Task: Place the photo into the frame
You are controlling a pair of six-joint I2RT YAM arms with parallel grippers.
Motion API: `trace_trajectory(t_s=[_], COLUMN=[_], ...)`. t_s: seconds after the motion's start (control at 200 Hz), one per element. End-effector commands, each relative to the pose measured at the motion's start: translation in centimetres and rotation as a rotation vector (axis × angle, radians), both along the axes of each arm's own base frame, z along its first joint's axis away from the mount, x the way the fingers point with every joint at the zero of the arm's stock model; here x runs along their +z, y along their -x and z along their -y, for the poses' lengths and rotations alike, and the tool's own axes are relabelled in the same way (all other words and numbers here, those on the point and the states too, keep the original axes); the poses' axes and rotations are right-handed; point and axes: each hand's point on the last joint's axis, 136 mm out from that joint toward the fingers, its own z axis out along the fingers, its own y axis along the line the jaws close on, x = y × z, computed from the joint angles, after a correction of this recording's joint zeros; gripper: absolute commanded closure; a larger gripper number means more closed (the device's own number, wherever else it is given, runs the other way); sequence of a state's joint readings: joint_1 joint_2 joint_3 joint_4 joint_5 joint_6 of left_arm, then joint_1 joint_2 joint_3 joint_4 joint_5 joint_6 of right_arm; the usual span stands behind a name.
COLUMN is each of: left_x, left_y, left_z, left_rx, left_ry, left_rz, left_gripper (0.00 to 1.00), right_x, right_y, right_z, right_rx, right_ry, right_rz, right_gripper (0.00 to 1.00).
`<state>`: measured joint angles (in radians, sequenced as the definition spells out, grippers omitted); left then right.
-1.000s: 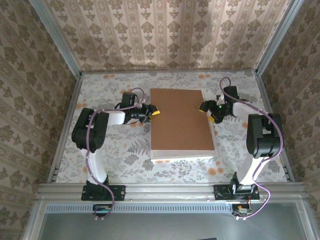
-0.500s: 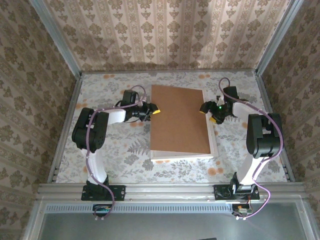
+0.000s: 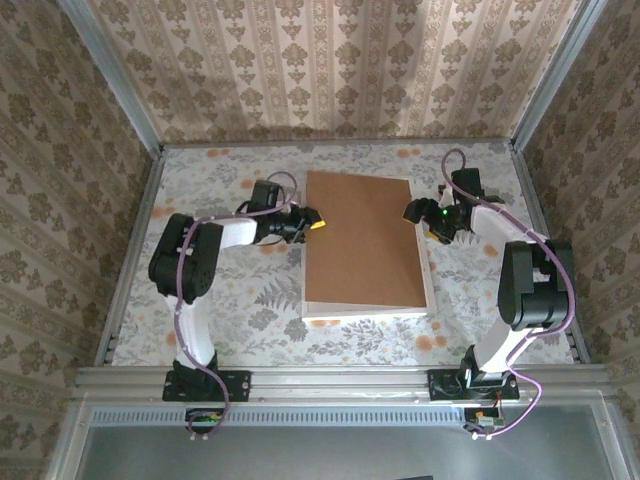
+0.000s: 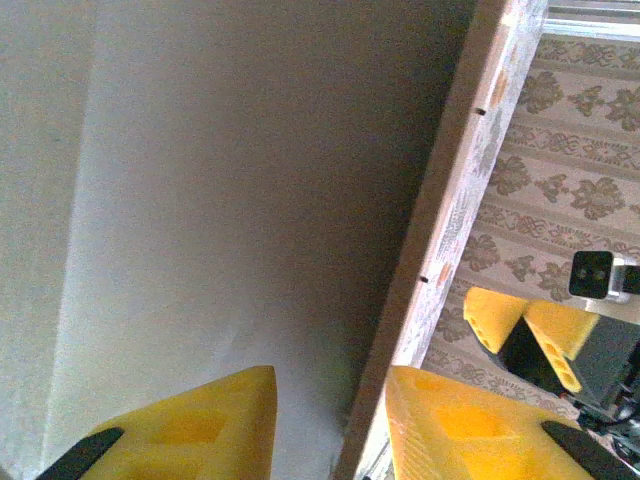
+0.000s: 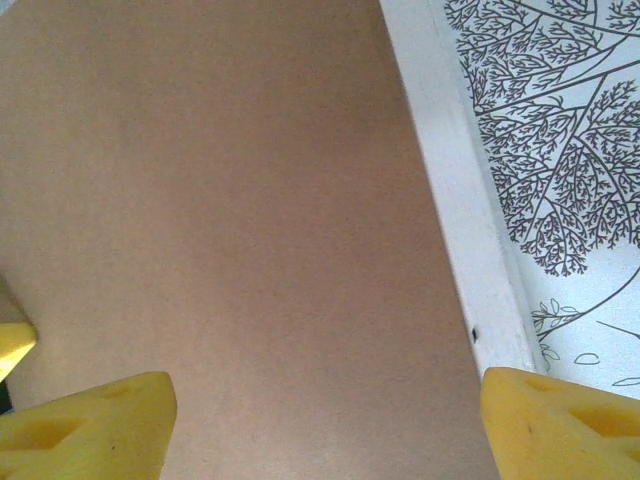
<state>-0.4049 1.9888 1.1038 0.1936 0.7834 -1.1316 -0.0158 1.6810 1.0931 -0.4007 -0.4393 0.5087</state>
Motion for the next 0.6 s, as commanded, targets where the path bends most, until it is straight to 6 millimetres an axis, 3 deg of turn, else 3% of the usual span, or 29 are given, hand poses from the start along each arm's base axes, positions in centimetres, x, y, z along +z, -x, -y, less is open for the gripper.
trace_trajectory(t_s=[0.0,0.32,0.595], left_x=[0.3,-0.2,-0.5], left_y=[-0.3,0.0,0.4], left_z=[1.2,1.5,0.5], left_rx=[-0.016,-0.062,-0.149], left_ry=[0.003,-0.066,-0.227], left_rz=[0.016,0.037,0.074], left_gripper=[0.63,0.53,0.41], right_x=[0.8,1.0,0.9], right_y=[0.3,0.6,0.8], right_z=[0.3,0.1,0.0], right_rx=[0.009,0.016,0.023], right_ry=[0.029,0.035,0.033], right_rz=[0.008,0.014,0.013], right_gripper=[0.19,0.18,0.18])
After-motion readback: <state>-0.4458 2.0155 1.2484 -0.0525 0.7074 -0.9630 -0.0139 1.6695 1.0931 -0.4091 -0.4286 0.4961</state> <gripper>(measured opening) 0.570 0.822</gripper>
